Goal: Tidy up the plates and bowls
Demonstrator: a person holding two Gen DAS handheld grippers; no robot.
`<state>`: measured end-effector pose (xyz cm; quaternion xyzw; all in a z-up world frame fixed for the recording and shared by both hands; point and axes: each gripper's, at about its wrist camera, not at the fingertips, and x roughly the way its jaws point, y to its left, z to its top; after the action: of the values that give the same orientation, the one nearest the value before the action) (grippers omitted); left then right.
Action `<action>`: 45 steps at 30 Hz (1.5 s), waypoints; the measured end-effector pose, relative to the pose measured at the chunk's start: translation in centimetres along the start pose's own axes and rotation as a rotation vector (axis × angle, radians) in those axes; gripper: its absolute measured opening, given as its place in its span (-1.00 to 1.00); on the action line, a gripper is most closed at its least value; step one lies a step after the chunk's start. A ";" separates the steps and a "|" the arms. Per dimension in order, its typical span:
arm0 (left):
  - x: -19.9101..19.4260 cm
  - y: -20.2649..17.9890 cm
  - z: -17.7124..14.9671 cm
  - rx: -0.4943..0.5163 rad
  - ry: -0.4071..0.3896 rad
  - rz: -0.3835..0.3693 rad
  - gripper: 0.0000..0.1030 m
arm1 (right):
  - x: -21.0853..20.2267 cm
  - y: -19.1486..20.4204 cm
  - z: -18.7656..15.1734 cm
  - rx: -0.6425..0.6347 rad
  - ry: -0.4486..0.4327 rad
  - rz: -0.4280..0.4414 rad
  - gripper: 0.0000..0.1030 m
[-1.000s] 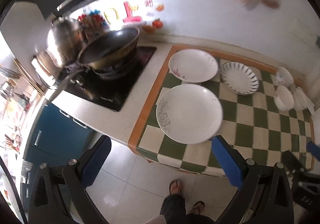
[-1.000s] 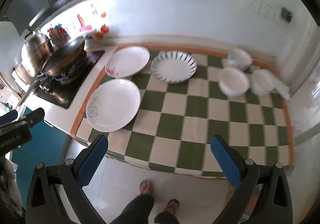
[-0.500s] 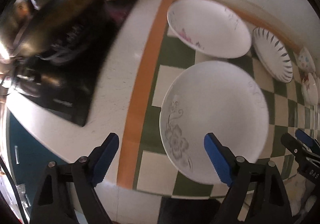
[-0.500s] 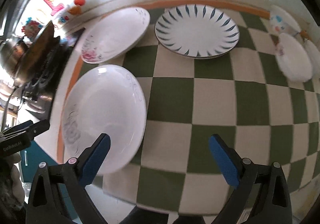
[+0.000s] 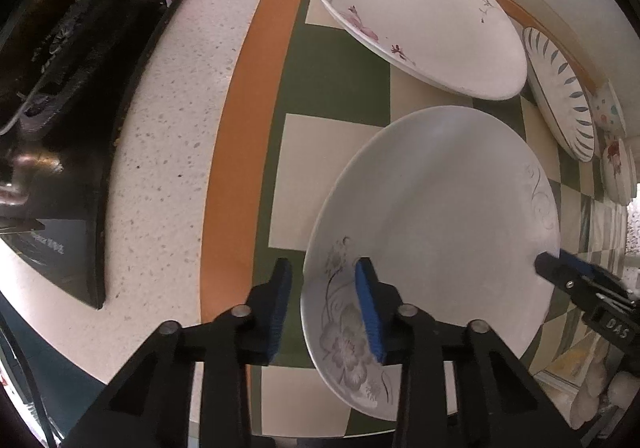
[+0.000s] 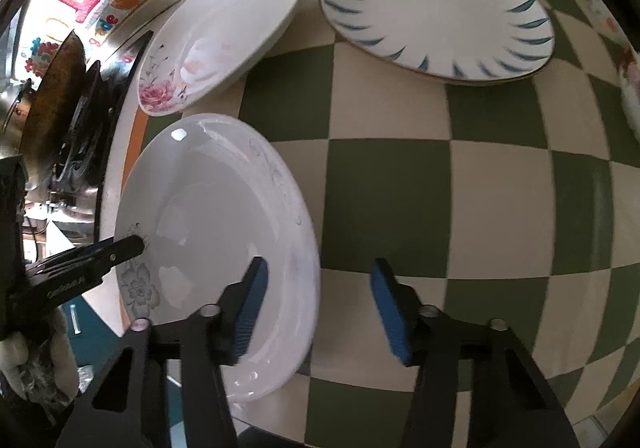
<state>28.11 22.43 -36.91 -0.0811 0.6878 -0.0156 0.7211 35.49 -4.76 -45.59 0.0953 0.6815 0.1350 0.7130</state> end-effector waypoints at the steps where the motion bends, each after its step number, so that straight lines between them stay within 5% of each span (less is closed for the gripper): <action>1: 0.0 0.1 0.1 -0.004 -0.002 -0.011 -0.46 | 0.2 0.1 0.0 0.002 0.008 0.009 -0.28; 4: 0.1 0.1 0.2 -0.003 0.000 -0.025 -0.54 | 0.9 0.3 0.2 0.006 0.032 0.044 -0.67; 22: -1.7 -6.0 -1.5 0.026 -0.061 -0.020 -0.54 | -2.0 -4.3 -0.1 0.006 -0.016 0.100 -0.69; 35: -1.8 -16.1 -2.7 0.122 -0.054 -0.056 -0.54 | -8.2 -13.5 -2.0 0.076 -0.065 0.075 -0.70; 45: 1.4 -21.5 -2.5 0.180 -0.008 -0.044 -0.54 | -8.6 -19.3 -3.1 0.131 -0.051 0.041 -0.70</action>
<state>27.65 0.82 -35.45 -0.0312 0.6788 -0.0930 0.7277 33.26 -25.90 -43.77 0.1590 0.6684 0.1025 0.7193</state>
